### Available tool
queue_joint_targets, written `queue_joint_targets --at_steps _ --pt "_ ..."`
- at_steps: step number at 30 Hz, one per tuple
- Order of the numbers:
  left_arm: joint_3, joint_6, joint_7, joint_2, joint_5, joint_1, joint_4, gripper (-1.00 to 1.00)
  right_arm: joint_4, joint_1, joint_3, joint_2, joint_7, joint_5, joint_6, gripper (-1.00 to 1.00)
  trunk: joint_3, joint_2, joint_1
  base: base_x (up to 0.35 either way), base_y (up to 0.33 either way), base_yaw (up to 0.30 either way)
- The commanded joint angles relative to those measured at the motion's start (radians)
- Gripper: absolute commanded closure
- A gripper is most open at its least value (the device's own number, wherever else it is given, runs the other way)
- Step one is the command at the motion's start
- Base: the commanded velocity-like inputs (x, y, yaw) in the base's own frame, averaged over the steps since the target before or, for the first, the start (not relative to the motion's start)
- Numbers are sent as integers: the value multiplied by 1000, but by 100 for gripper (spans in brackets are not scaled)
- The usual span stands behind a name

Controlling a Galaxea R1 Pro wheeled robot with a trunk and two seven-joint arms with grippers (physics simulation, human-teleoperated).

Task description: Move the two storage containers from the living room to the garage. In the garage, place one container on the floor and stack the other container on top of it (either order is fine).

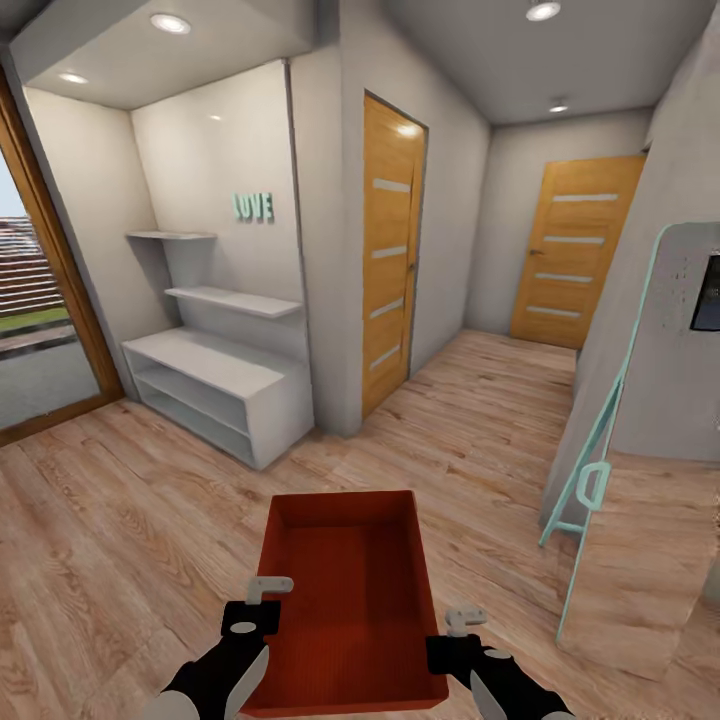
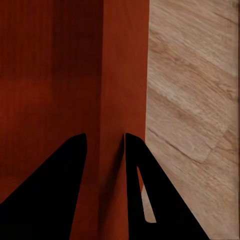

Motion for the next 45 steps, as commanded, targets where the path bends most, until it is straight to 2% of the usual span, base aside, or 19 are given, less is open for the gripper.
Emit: queue_joint_targets --at_steps 1,14,24,36,45 --pt "-23 6 8 1 34 0 2 100 -45 -1 -1 0 6 -2 1 100 -1 -1 0 130 78 -108" --pt "-23 6 8 1 34 0 3 100 -45 -1 -1 0 6 -2 1 100 -1 -1 0 259 129 -15" --pt "-23 6 8 1 34 0 3 100 -44 -1 -1 0 6 -3 1 100 -1 -1 0 22 7 -7" --pt "-23 6 8 1 34 0 3 100 -44 -1 -1 0 6 -3 1 100 4 -1 0 0 0 -232" --pt "-23 6 8 1 34 0 3 100 -45 -1 -1 0 7 -2 0 100 4 -1 0 112 0 -33"
